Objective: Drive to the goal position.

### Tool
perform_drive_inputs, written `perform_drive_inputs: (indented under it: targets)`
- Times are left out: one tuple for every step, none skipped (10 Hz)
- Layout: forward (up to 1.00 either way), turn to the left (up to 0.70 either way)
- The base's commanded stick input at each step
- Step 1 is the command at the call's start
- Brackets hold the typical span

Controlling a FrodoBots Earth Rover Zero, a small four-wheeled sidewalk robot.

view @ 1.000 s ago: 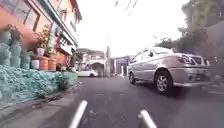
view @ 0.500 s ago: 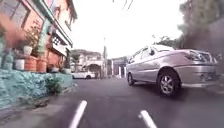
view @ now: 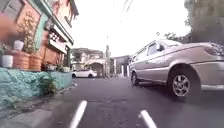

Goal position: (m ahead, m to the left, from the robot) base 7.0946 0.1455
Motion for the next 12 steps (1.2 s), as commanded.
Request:
perform_drive_inputs:
  targets:
    - [0.85, 0.0]
    - [0.85, -0.08]
    - [0.85, -0.06]
    - [0.85, -0.03]
    - [0.85, 0.0]
    - [0.85, 0.0]
    - [0.85, 0.0]
    - [0.85, 0.02]
    - [0.85, 0.17]
    - [0.85, 0.32]
    - [0.85, 0.12]
    - [0.85, 0.0]
